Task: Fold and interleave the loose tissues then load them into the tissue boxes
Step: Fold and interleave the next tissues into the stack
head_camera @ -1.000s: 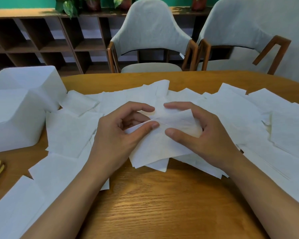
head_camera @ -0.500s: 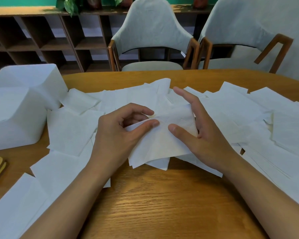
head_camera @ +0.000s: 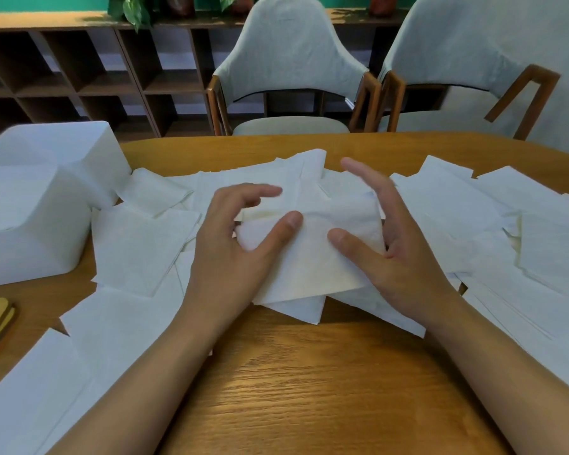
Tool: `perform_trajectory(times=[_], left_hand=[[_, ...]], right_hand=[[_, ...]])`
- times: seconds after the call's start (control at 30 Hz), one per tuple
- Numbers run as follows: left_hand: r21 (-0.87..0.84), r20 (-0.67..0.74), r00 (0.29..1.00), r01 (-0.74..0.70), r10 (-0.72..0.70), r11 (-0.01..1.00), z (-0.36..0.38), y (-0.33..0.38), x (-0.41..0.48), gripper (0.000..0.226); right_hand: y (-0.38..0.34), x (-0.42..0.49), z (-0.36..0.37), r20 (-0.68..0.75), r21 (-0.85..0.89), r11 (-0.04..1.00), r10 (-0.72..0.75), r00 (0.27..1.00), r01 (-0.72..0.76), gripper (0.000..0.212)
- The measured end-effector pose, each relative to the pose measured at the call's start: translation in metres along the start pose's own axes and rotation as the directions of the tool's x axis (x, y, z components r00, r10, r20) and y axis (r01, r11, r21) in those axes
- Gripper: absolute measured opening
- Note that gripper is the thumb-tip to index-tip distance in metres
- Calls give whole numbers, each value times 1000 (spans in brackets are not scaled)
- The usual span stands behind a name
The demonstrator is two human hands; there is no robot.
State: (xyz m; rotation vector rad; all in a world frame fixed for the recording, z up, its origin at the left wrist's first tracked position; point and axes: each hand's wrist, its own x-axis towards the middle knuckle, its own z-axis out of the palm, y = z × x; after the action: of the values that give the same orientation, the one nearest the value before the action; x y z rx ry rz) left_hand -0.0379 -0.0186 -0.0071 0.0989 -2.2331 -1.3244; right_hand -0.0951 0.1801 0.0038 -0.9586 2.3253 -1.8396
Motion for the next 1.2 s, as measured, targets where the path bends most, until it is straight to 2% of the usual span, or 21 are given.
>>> perform_trajectory(times=[0.07,0.1,0.13,0.27,0.4,0.47,0.57,0.73,0.8,0.9,1.07,1.2], left_hand=[[-253,175,970,208,-166,945,-4,3,2,49],[-356,266,940,303,-215,884,-5,3,3,52],[-396,308,927,329,-214,857,-5,3,3,53],[-377,229,952,278,-202,883,-3,5,4,54],[-328,177,958,274,-226,904,-2,-1,4,51],[-316,178,958,271,-224,909,-1,-2,4,52],[-256,170,962,252,-213,933,1,-4,3,57],[-224,132,970,227,-202,948,0,-2,2,58],[-226,166,972,202,-166,953,-2,-1,0,61],[-241,214,971,155,-104,958,-1,-1,0,58],[-260,320,946,144,-56,955,0,-3,2,25],[-245,350,934,168,-74,955,2,-9,2,29]], right_hand=[[-2,2,-5,-50,127,992,4,999,3,65],[-2,4,-7,-72,173,985,20,997,-7,65],[-1,5,-8,-93,172,985,27,995,-10,65],[3,9,-3,-151,-28,1000,-16,988,12,60],[6,6,-9,-13,-27,1000,5,1000,-5,40],[12,5,-11,-9,-67,998,20,1000,-20,32],[15,7,-11,-33,-61,996,59,998,-60,40],[9,7,-14,66,10,1000,9,998,-10,70],[9,7,-14,105,52,998,23,994,-29,71],[12,5,-13,105,39,998,40,994,-44,54],[18,8,-14,-11,-42,994,97,995,-97,41],[20,10,-16,-34,-34,989,144,989,-145,39]])
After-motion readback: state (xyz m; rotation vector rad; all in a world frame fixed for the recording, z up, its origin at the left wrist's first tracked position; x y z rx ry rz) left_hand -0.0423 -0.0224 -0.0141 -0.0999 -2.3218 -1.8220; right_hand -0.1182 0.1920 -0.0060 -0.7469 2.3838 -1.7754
